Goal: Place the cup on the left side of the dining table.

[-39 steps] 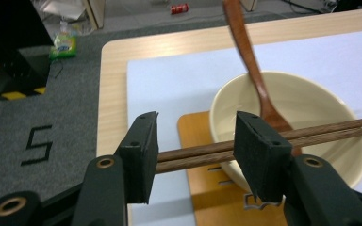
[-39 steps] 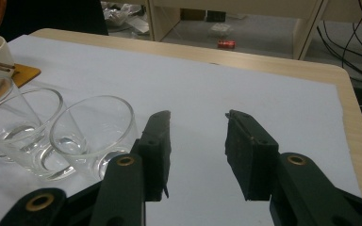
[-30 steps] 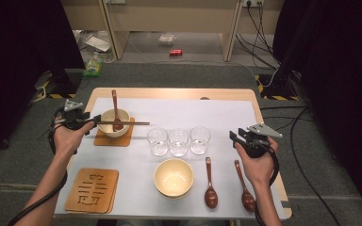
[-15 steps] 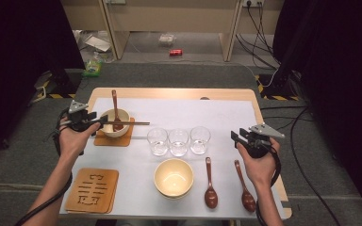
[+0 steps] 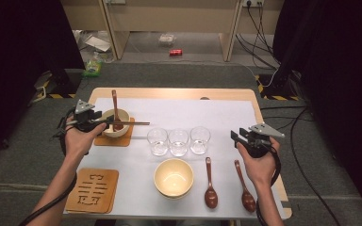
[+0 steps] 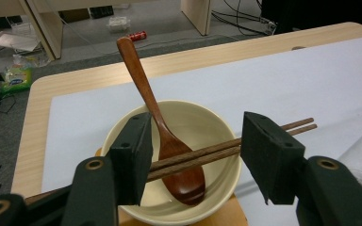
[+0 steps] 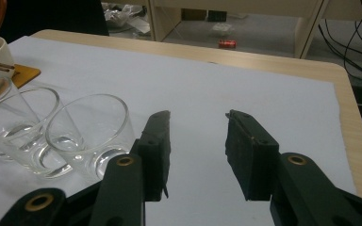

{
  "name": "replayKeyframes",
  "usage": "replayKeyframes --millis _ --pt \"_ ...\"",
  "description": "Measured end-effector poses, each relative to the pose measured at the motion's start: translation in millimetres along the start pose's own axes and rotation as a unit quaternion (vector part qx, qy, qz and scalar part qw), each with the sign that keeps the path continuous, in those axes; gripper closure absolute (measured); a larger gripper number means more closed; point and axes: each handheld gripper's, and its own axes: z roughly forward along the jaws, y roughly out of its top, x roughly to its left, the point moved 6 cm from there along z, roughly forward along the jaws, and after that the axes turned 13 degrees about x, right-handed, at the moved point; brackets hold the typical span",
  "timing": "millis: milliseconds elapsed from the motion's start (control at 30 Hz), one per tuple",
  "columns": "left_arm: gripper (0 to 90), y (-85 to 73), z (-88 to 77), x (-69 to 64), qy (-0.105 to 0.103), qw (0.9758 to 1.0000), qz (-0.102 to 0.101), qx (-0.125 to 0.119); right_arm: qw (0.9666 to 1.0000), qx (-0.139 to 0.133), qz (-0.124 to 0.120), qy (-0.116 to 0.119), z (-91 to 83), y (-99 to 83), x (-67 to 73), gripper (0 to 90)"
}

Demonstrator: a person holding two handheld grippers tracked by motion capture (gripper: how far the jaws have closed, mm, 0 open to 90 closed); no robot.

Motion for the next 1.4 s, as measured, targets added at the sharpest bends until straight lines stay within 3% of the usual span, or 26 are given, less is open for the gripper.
replayKeyframes --millis 533,1033,1400 --pt "43.4 -4.3 -6.3 -14.9 -0.022 0.9997 0.002 -0.009 0.9999 -0.013 0.002 0.0 -1.7 1.8 0.6 59.5" --pt "43.4 -23.1 -15.0 -50.2 -0.051 0.9982 0.03 -0.011 0.9999 -0.014 0.002 -0.008 -2.8 -6.7 5.3 59.0" --pt "43.4 -34.4 -24.0 -81.7 -0.082 0.9949 0.058 -0.013 0.9998 -0.017 0.0 -0.011 -2.9 -15.2 8.0 58.8"
